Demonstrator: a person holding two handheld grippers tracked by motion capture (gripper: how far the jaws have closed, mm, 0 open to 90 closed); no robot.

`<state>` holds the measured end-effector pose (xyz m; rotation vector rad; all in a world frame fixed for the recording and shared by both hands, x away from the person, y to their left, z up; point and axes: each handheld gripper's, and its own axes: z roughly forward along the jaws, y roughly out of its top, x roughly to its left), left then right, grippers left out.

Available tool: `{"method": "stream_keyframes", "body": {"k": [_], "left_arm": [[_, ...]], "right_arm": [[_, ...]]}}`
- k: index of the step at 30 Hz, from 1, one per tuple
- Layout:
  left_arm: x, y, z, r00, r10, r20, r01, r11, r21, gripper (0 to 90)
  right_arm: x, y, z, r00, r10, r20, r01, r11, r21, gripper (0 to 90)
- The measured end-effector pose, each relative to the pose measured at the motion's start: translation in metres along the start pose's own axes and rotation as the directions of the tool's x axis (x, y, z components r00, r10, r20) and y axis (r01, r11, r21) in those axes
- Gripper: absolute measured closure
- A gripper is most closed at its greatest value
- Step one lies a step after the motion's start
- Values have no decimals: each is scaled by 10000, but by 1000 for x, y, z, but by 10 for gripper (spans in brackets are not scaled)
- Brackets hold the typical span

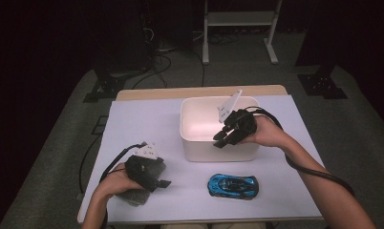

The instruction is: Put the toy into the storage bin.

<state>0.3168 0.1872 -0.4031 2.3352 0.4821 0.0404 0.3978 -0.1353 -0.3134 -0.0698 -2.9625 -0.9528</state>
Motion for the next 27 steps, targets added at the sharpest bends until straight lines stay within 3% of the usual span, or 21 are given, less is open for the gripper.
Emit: {"method": "stream_keyframes", "body": {"k": [4, 8, 14, 20, 27], "left_arm": [[0, 0, 0, 10000, 28, -18, -28, 10000, 45, 93], [-1, -1, -1, 10000, 67, -55, -67, 10000, 68, 93], [-1, -1, -3, 9999, 28, -148, -27, 10000, 31, 93], [-1, -2, -3, 9999, 7, -151, -7, 10000, 3, 93], [-1, -3, -4, 9997, 21, -226, -22, 10000, -36, 93]], "right_arm": [[8, 1, -9, 9999, 9, 111, -7, 9998, -209, 593], [17, 0, -22, 9990, 166, 406, -135, 9971, -750, 498], [32, -6, -33, 9991, 260, 346, -221, 9937, -1094, 439], [50, -16, -34, 9993, 260, 258, -221, 9899, -1402, 361], [69, -32, -21, 9992, 361, 148, -335, 9882, -1495, 267]]}}
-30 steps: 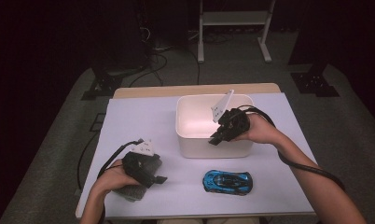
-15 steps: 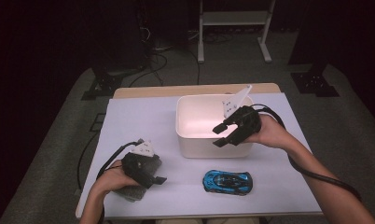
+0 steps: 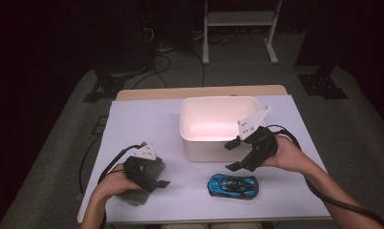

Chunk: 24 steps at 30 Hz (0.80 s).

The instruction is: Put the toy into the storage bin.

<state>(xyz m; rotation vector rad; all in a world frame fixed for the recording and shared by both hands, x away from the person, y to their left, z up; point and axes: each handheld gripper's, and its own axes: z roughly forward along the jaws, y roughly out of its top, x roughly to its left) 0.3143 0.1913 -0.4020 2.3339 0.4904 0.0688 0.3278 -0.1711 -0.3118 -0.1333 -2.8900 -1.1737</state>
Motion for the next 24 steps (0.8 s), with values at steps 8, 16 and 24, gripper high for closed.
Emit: {"method": "stream_keyframes", "body": {"k": [8, 16, 24], "left_arm": [[0, -1, -2, 10000, 43, -71, -43, 10000, 14, 84], [0, -1, -1, 9999, 32, -109, -31, 10000, 76, 84], [-1, 0, -2, 9999, 41, -166, -40, 10000, 20, 84]], "right_arm": [[16, -24, 19, 9996, 222, -152, -221, 9997, 58, 223], [17, -46, 37, 9975, 711, -63, -709, 9973, 204, 172], [16, -63, 52, 9947, 1023, 103, -1027, 9934, 514, 145]]}}
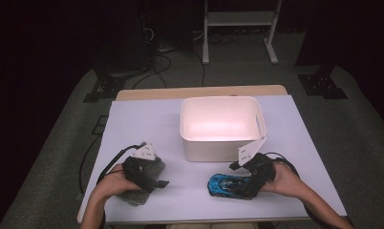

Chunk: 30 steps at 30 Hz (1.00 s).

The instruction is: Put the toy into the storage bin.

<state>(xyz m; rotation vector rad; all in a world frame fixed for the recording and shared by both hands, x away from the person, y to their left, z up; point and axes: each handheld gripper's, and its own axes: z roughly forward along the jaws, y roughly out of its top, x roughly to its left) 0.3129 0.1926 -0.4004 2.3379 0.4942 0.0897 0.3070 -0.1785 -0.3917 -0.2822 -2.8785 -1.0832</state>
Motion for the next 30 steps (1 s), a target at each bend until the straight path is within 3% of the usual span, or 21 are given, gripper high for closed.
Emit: {"method": "stream_keyframes", "body": {"k": [12, 30], "left_arm": [[0, 0, 2, 10000, 53, 8, -53, 9999, 106, 84], [-1, 0, 4, 10000, 31, 84, -32, 9999, 151, 84]], "right_arm": [[-4, -16, 20, 9991, 411, 63, -413, 9985, 373, 136], [-6, -28, 34, 9984, 316, 464, -356, 9955, 882, 131]]}}
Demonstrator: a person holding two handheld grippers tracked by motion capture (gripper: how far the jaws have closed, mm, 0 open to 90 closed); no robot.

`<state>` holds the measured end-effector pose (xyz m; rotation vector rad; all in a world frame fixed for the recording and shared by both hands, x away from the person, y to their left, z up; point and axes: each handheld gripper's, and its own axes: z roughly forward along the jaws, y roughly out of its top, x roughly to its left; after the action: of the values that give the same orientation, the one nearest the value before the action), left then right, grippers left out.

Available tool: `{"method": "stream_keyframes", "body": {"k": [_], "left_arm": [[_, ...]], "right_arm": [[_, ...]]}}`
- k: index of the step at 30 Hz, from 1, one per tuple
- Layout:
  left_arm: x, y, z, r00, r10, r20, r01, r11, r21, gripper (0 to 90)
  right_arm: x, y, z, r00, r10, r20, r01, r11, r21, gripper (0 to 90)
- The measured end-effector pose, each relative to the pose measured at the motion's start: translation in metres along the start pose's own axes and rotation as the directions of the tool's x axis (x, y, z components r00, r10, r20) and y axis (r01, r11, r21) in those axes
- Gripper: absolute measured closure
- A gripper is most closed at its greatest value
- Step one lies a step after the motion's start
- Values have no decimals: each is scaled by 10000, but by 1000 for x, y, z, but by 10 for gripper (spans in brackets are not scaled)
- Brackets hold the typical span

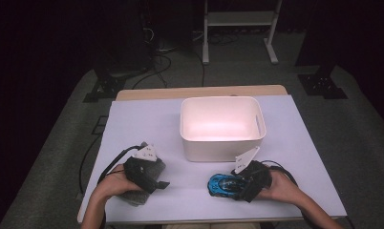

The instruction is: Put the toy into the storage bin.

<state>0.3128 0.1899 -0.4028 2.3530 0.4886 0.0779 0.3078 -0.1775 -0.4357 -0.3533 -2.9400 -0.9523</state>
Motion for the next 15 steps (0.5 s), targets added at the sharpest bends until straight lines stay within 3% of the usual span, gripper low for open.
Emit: {"method": "stream_keyframes", "body": {"k": [15], "left_arm": [[1, -1, 0, 10000, 10, -14, -10, 10000, 54, 83]], "right_arm": [[2, -3, 11, 9993, -251, 265, 247, 9995, 188, 124]]}}
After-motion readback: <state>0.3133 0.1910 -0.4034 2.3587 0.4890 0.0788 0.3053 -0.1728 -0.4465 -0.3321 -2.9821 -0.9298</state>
